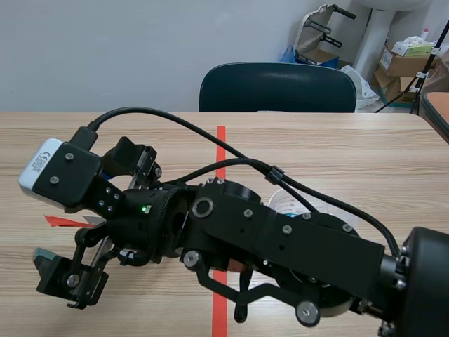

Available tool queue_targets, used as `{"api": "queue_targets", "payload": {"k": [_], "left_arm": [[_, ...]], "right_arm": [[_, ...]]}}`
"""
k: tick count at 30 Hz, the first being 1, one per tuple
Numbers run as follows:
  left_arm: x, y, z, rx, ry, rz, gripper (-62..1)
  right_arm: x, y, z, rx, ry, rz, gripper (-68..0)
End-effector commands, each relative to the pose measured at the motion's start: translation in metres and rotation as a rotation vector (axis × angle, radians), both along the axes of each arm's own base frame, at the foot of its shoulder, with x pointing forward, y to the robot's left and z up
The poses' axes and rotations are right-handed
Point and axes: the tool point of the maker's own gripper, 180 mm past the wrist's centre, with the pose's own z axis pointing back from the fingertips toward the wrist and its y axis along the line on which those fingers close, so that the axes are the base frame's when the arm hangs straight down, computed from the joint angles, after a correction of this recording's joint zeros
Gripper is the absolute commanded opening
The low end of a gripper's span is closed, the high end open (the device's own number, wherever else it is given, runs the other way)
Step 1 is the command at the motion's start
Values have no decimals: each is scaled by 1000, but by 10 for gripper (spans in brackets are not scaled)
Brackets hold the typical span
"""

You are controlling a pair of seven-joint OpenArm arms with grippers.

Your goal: Do the redox reaction experiment

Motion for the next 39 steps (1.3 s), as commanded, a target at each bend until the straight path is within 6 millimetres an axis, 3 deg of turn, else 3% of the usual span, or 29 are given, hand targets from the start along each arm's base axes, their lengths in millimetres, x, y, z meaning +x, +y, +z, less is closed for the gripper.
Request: {"api": "queue_targets", "payload": {"k": [1, 20, 27, 34, 39], "left_arm": [[1, -3, 7, -34, -15, 4, 14], [1, -4, 14, -64, -44, 3, 14], [2, -4, 14, -62, -48, 2, 14], [2, -4, 13, -54, -42, 2, 14], [1, -4, 10, -44, -33, -2, 14]], "right_arm": [[4, 2, 17, 48, -25, 3, -137], [5, 0, 20, 63, -32, 2, -665], [6, -6, 24, 63, -46, 4, -669], [11, -23, 56, 71, -97, -10, -669], [4, -31, 73, 63, -80, 33, -669]]}}
